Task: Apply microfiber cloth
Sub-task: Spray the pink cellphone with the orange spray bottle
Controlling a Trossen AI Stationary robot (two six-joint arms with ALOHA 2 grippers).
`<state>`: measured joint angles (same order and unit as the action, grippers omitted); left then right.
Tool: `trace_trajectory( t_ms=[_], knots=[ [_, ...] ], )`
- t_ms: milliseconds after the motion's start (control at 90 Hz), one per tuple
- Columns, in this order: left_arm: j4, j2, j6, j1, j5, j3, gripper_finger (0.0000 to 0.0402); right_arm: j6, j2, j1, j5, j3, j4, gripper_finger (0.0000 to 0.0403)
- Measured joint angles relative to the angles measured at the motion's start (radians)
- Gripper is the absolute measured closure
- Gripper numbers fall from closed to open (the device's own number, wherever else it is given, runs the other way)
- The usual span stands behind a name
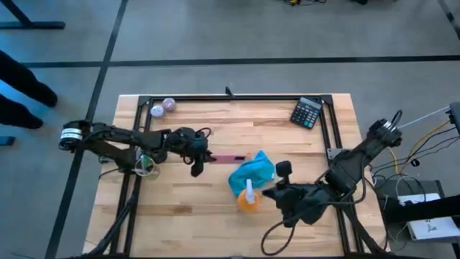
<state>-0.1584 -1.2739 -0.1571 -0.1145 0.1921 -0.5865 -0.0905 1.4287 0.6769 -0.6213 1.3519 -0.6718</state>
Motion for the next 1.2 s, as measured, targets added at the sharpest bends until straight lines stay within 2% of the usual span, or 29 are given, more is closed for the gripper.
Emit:
trace_trajectory(
  t_ms=[233,378,500,678,922,1011,1089,1200],
  knots=[
    [-0.095,0.000,0.019,0.000,-0.003,0.000,0.0375,-0.026,-0.107,-0.012,0.000,-0.372,0.364,0.0403],
    [-0.181,0.000,0.022,0.000,-0.008,0.000,0.0375,-0.029,-0.127,-0.034,0.000,-0.457,0.470,0.0401],
    [-0.226,0.000,0.019,0.000,-0.056,0.000,0.0375,-0.005,-0.131,-0.043,0.006,-0.470,0.495,0.0376],
    [-0.296,-0.004,-0.003,0.005,-0.062,0.001,0.0378,0.001,-0.134,-0.054,0.038,-0.440,0.507,0.0300],
    [-0.555,-0.080,-0.009,0.054,-0.062,0.056,0.0379,0.012,-0.134,-0.075,0.046,-0.427,0.589,0.0170],
    [-0.635,-0.113,-0.009,0.074,-0.108,0.059,0.0379,-0.008,-0.131,-0.098,0.060,-0.427,0.588,0.0125],
    [-0.685,-0.139,-0.005,0.094,-0.155,0.059,0.0379,-0.022,-0.120,-0.133,0.114,-0.427,0.588,0.0091],
    [-0.696,-0.181,-0.005,0.123,-0.246,0.060,0.0379,-0.022,-0.118,-0.181,0.252,-0.427,0.598,0.0057]
  ],
)
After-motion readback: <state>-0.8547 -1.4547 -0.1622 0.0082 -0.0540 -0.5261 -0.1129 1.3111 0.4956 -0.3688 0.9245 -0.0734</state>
